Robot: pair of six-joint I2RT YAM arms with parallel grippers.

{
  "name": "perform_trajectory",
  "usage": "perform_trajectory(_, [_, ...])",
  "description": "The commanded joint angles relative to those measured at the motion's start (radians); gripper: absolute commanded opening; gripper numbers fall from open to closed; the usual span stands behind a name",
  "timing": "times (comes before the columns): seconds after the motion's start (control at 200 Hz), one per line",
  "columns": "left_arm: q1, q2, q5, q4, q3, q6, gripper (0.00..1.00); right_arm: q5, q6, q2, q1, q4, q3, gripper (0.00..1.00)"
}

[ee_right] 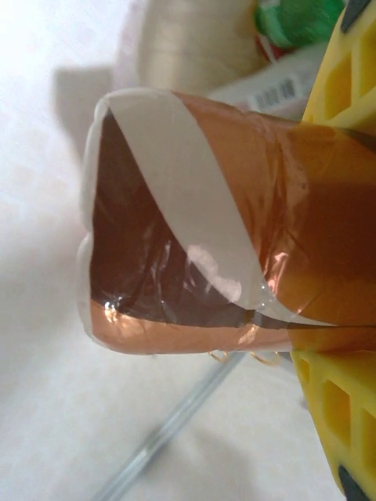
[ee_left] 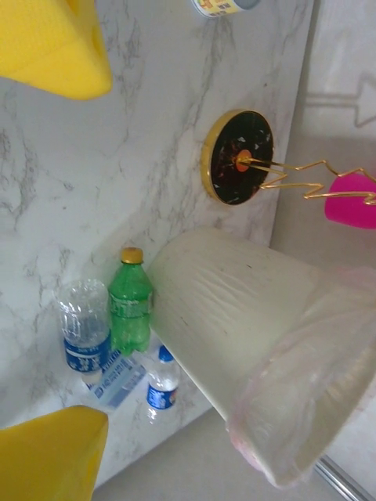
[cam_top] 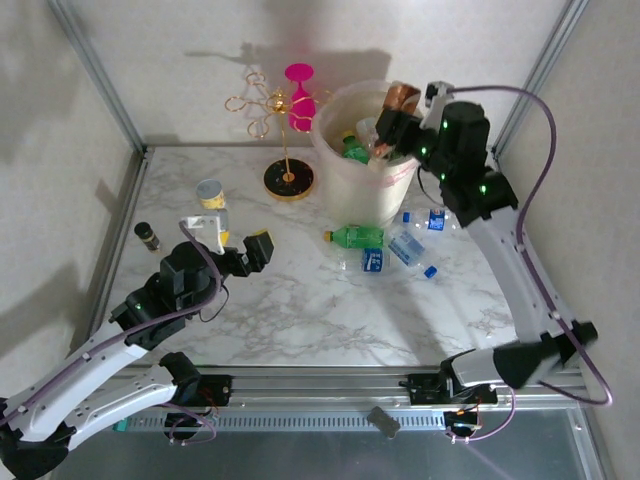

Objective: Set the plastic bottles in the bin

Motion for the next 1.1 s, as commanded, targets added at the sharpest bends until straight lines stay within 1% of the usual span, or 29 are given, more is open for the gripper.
perform_trajectory(0.0, [-0.005, 0.004, 0.026, 0.037, -0.026, 0.034, 0.99, 0.027, -0.076, 0.116, -0.048, -0.070, 0.143, 0.46])
perform_trajectory(0.095, [-0.005, 0.003, 0.032, 0.035, -0.034, 0.042, 0.99, 0.071, -0.110, 0.214, -0.060, -0.115, 0.259, 0.47])
perform_trajectory(0.215, [-0.004, -0.004, 0.043, 0.036, -0.047, 0.042, 0.99, 0.120, -0.122, 0.361, -0.063, -0.234, 0.412, 0.45])
perform_trajectory(0.325, [-0.004, -0.002, 0.046, 0.037, -0.051, 0.046, 0.99, 0.159, -0.119, 0.451, -0.060, -0.321, 0.500, 0.42])
perform_trajectory(0.431, [-0.002, 0.000, 0.051, 0.048, -0.054, 0.051, 0.99, 0.275, -0.163, 0.476, -0.047, -0.323, 0.476, 0.43])
perform_trajectory(0.526, [0.001, 0.002, 0.066, 0.055, -0.057, 0.051, 0.99, 0.324, -0.177, 0.504, -0.045, -0.346, 0.469, 0.44])
perform_trajectory(0.641, [0.008, 0.004, 0.072, 0.056, -0.057, 0.049, 0.99, 0.332, -0.181, 0.527, -0.045, -0.368, 0.455, 0.47])
perform_trajectory(0.811, [0.020, 0.008, 0.073, 0.059, -0.060, 0.049, 0.99, 0.315, -0.169, 0.526, -0.035, -0.354, 0.399, 0.55])
perform_trajectory(0.876, [0.025, 0.008, 0.073, 0.061, -0.062, 0.048, 0.98, 0.320, -0.164, 0.534, -0.030, -0.359, 0.393, 0.59])
perform_trajectory(0.896, [0.025, 0.006, 0.074, 0.061, -0.062, 0.049, 0.98, 0.320, -0.162, 0.534, -0.027, -0.360, 0.392, 0.62])
perform_trajectory(1.046, [0.027, 0.001, 0.069, 0.060, -0.065, 0.045, 0.98, 0.326, -0.166, 0.526, -0.023, -0.356, 0.397, 0.70])
perform_trajectory(1.091, [0.028, 0.000, 0.066, 0.060, -0.066, 0.046, 0.98, 0.330, -0.171, 0.518, -0.023, -0.358, 0.399, 0.73])
